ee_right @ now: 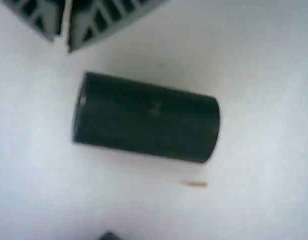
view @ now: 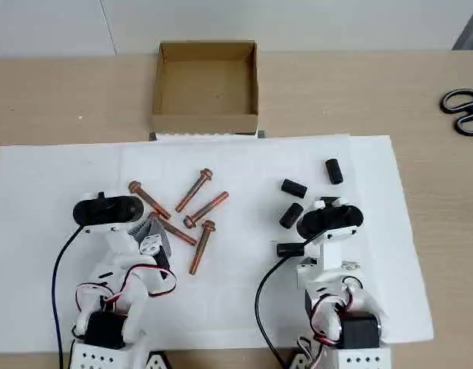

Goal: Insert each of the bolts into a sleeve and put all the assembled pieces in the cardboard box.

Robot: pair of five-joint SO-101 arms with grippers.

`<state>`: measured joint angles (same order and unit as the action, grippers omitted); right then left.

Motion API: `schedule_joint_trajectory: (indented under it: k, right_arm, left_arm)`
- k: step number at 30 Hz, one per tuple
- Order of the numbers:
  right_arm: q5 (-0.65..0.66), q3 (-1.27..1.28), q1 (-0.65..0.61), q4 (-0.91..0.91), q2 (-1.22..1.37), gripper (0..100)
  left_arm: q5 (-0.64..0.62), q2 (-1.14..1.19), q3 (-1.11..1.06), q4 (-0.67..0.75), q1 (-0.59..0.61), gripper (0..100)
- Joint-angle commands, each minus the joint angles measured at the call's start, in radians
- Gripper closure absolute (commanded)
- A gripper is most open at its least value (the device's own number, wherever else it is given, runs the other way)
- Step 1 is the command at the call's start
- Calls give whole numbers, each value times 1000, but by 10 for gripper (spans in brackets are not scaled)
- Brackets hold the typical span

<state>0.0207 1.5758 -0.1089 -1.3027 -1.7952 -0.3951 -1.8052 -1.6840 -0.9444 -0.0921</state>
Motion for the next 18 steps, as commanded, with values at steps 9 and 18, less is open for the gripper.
schedule_joint_trajectory:
  k: [9, 18]
  right_arm:
    - [6, -3, 2, 22, -8, 995]
    - [5, -2, 1, 39, -8, 991]
  left_arm:
    - [-6, -11, 8, 0, -3, 994]
    - [-6, -11, 8, 0, -3, 993]
